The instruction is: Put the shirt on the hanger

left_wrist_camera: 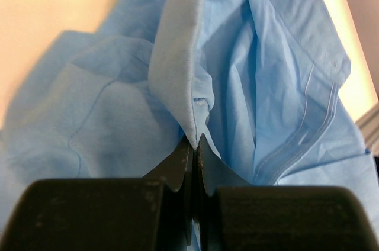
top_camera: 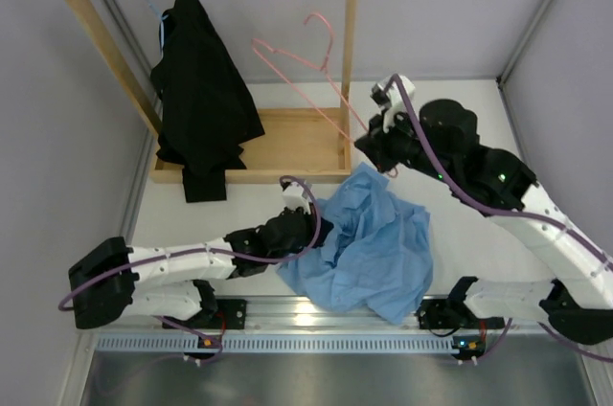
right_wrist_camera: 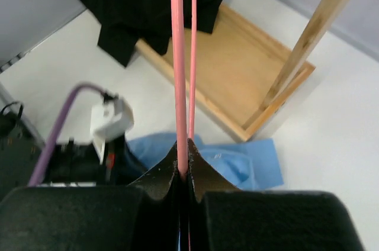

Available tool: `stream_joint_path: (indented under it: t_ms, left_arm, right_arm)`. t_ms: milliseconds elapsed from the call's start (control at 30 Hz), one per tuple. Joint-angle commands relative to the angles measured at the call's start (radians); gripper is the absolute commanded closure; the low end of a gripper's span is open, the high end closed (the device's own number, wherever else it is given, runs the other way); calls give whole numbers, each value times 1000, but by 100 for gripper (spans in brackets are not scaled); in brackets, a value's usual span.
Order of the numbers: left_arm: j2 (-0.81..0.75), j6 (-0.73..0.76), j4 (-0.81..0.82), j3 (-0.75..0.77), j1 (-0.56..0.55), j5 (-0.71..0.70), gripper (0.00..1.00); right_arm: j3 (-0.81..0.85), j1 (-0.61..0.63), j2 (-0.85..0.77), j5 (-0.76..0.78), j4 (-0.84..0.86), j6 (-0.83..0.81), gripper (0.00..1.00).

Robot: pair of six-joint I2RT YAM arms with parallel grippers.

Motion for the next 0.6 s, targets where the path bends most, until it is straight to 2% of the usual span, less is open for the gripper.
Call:
stream_joint_path:
  t_ms: [0, 167, 367, 567]
  left_arm:
    - [-60, -13, -155, 104, 2, -154, 100]
    - [-86, -4, -263, 156, 45, -176, 100]
    - [-74, 17, -281, 201, 123, -110, 100]
    - [-16, 30, -303, 283, 186, -76, 100]
  right_arm:
    - [-112, -7, -180, -94, -138, 48, 100]
    - [-259, -5, -364, -86, -302, 91, 100]
    - [-298, -7, -547, -115, -529, 144, 100]
    - [-345, -7, -683, -186, -637, 198, 100]
